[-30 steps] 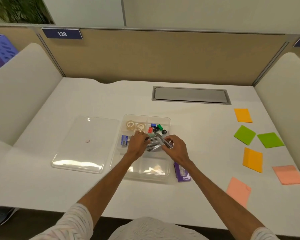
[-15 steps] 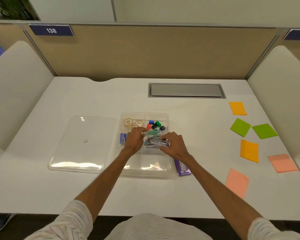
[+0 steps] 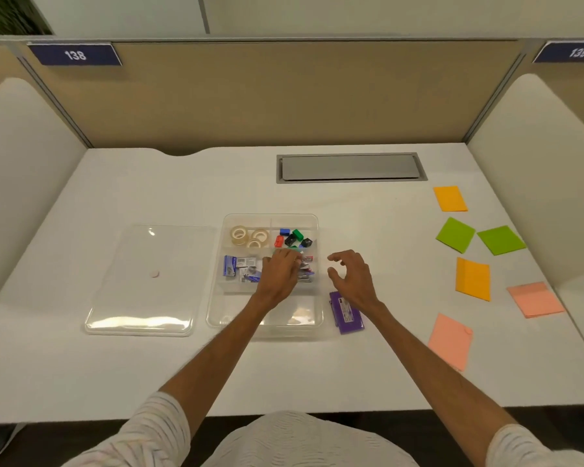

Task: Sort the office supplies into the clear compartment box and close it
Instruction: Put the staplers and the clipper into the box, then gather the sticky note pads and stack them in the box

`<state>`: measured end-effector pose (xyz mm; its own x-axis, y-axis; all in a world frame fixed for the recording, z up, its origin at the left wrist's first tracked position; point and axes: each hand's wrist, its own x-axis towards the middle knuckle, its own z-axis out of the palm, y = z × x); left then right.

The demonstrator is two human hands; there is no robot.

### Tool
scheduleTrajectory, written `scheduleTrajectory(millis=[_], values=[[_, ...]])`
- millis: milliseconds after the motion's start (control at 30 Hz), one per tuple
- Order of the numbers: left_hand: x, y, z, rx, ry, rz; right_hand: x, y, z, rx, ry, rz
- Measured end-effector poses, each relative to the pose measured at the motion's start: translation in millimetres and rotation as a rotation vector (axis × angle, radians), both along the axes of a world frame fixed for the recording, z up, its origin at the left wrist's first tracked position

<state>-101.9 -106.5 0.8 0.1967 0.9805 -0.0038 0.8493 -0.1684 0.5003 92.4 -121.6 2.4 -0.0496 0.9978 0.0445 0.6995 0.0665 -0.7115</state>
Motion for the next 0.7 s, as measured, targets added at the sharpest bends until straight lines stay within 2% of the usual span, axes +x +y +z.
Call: scheduleTrajectory(millis=[233, 500, 700], values=[[45, -1, -5, 0.043, -0.017, -0.045, 42, -13, -2, -0.017, -0.008, -0.166], [102, -6, -10, 0.080, 0.071, -0.176, 102, -31, -5, -0.030, -0.026, -0.373], [156, -16, -17, -0.013, 0.046, -0.318, 159, -54, -7, -0.087, -0.015, -0.541]])
